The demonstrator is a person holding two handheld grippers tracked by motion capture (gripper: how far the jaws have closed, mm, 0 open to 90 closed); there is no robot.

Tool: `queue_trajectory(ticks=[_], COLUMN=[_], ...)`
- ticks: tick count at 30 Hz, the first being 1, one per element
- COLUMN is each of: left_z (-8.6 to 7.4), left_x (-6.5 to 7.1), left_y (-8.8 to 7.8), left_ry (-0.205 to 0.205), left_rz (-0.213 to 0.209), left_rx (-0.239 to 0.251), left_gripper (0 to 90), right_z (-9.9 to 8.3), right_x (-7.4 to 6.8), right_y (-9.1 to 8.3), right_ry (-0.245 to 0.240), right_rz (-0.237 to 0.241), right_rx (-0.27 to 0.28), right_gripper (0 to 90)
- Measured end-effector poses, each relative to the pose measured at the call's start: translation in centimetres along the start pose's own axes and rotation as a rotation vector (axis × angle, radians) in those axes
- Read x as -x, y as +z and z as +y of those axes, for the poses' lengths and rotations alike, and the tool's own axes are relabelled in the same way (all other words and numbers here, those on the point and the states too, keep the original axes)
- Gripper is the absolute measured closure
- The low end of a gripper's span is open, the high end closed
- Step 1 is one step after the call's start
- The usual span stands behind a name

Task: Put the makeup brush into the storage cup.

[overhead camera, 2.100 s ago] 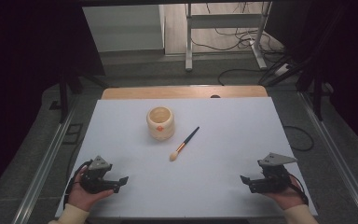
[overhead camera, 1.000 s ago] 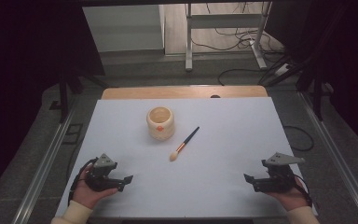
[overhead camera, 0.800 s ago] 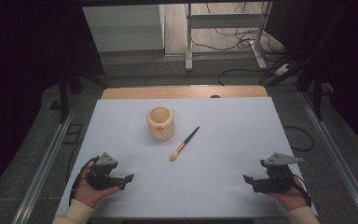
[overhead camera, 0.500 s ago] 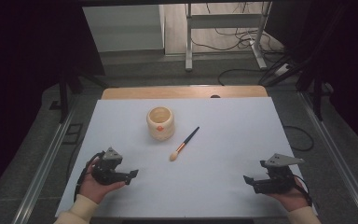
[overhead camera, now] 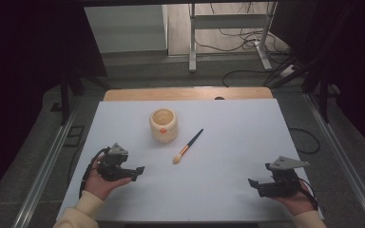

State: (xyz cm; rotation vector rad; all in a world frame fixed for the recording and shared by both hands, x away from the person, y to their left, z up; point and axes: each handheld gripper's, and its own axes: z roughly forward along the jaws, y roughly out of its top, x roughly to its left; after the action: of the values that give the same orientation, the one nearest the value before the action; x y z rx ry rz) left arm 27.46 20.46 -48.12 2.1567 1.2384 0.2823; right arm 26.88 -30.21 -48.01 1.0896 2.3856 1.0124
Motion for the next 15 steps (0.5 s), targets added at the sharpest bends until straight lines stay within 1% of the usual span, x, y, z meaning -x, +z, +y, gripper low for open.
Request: queue_trajectory(ticks=[6,7,9,11,15], left_z=[1.2,1.5,1.7,1.9,2.6], left_x=[0.4,0.5,0.6,0.7,0.9], left_y=[0.1,0.1,0.1,0.0,0.0], left_ry=[0.017,0.027,0.031,0.035,0.027], left_rz=[-0.020,-0.024,-0.023,-0.021,-0.028], left_rx=[0.010,0.009,0.010,0.011,0.027], left_gripper=[19.5,19.5,19.6,19.6,19.7], right_z=[0.0,0.0,0.1,0.0,0.0], right_x=[-0.1,-0.1,-0.2,-0.2,0.0], right_y=[-0.1,-0.1,-0.1,0.0,0.0], right_ry=[-0.007,-0.013,-0.017,-0.020,-0.014], right_rz=[-0.002,-0.002,-0.003,-0.003,-0.006], right_rx=[0.011,0.010,0.005,0.001,0.004], right_gripper=[12.5,12.5,12.5,12.5,12.5])
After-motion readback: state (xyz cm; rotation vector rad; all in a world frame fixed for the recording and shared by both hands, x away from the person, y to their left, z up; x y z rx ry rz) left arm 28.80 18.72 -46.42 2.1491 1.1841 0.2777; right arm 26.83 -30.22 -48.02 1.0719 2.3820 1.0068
